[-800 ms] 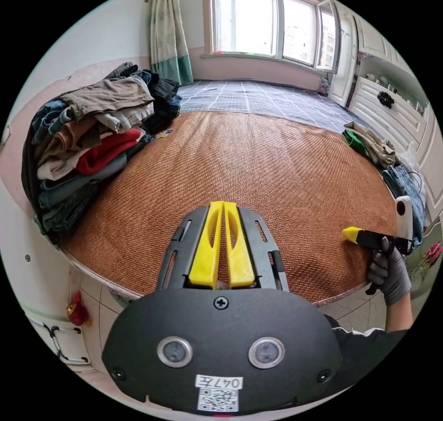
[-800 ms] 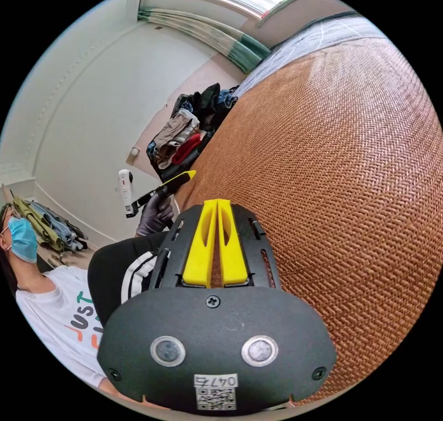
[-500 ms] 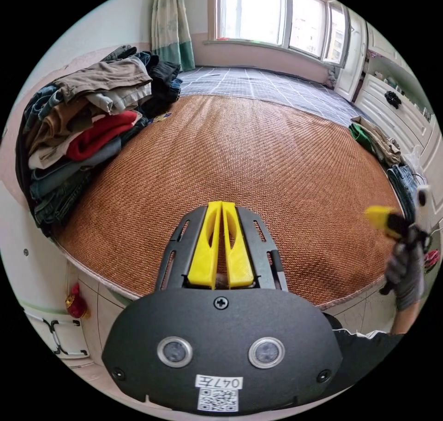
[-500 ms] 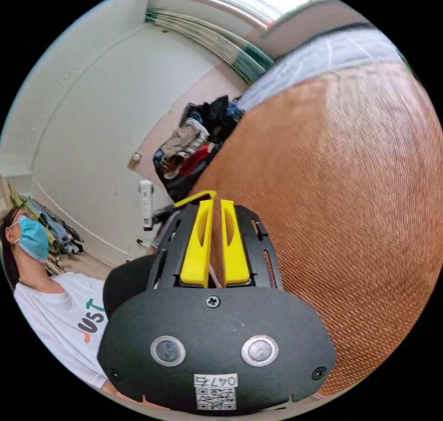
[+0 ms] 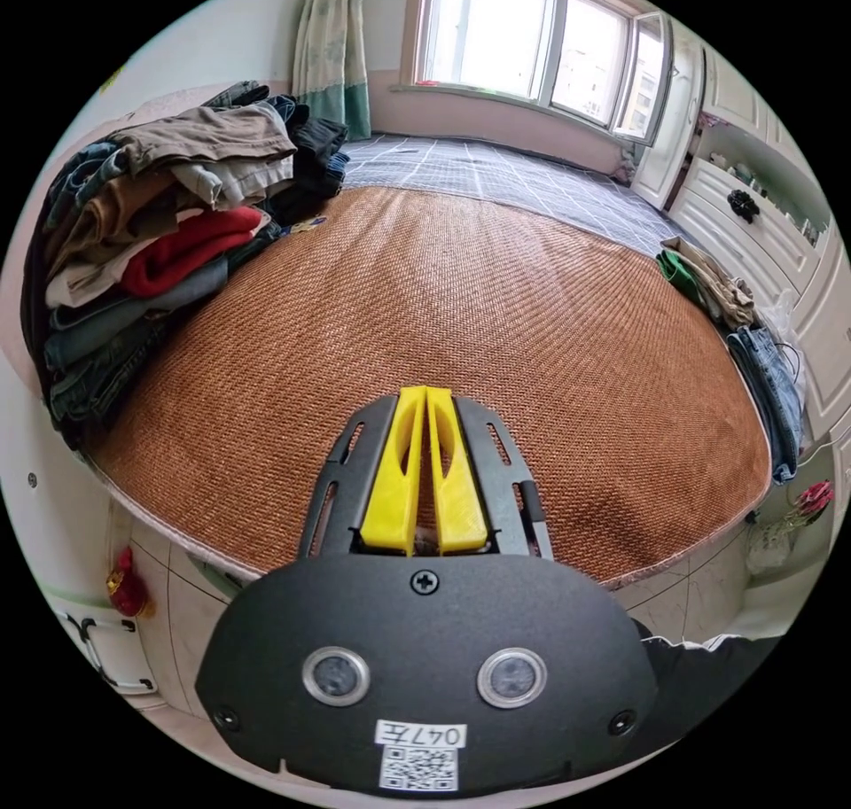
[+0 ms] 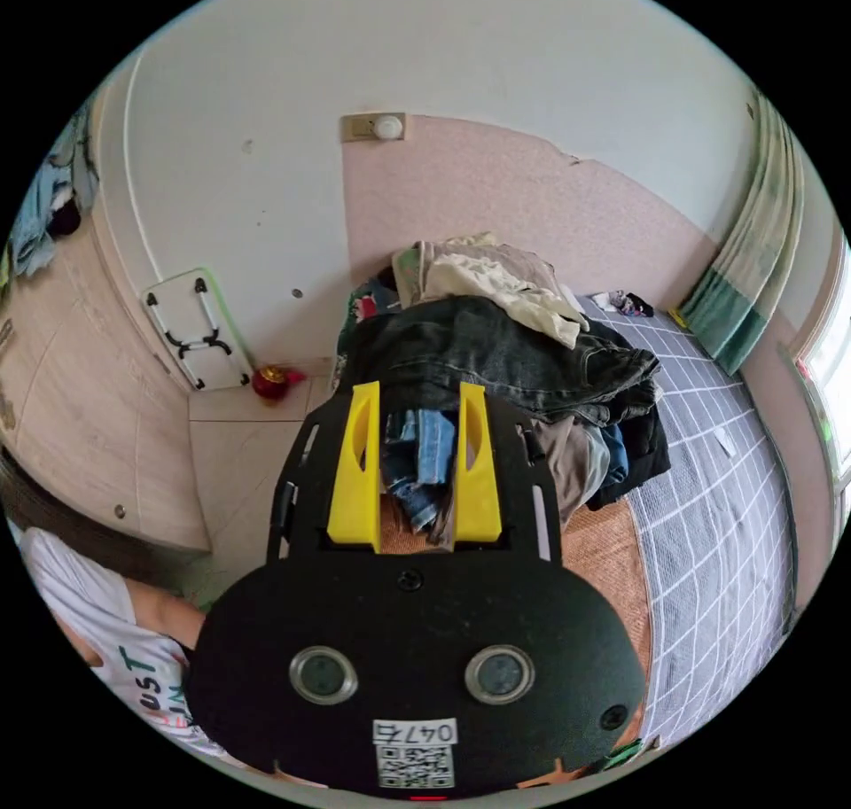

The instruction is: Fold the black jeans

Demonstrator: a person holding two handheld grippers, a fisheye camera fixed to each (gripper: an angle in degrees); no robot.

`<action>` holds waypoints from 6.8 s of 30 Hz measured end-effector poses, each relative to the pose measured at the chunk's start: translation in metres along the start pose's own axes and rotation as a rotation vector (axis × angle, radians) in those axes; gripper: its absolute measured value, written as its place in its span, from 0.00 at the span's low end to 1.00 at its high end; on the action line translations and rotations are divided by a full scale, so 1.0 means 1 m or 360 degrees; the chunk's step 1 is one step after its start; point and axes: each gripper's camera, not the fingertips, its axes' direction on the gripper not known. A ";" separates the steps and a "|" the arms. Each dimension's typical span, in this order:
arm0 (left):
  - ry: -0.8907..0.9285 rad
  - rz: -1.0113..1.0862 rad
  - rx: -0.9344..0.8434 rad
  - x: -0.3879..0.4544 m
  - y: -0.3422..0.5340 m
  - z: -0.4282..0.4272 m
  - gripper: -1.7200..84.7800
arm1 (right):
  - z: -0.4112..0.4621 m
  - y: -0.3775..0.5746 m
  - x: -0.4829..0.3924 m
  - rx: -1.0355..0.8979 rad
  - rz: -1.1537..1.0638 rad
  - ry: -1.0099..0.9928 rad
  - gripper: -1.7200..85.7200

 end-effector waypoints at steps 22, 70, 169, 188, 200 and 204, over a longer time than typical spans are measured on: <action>0.0127 0.0145 0.1098 -0.047 0.078 -0.367 0.01 | -0.198 0.172 0.055 0.0961 0.0279 -0.0064 0.01; 0.0626 0.0899 -0.0418 0.128 -0.009 0.125 0.05 | -0.044 0.824 0.078 0.0522 0.1523 -0.0344 0.03; -0.0490 0.0686 -0.0605 0.245 0.153 0.321 0.10 | -0.150 0.518 0.025 -0.0611 0.0429 0.1115 0.03; -0.0202 0.0709 -0.0433 0.367 0.084 0.374 0.10 | -0.053 0.585 0.256 -0.0090 0.1554 0.0104 0.10; -0.0279 0.0880 -0.0659 0.313 0.078 0.384 0.11 | -0.090 0.516 0.276 -0.0577 0.0890 0.1021 0.01; -0.0299 0.0924 -0.0666 0.309 0.078 0.386 0.11 | -0.132 0.526 0.220 -0.0445 0.0382 0.1261 0.01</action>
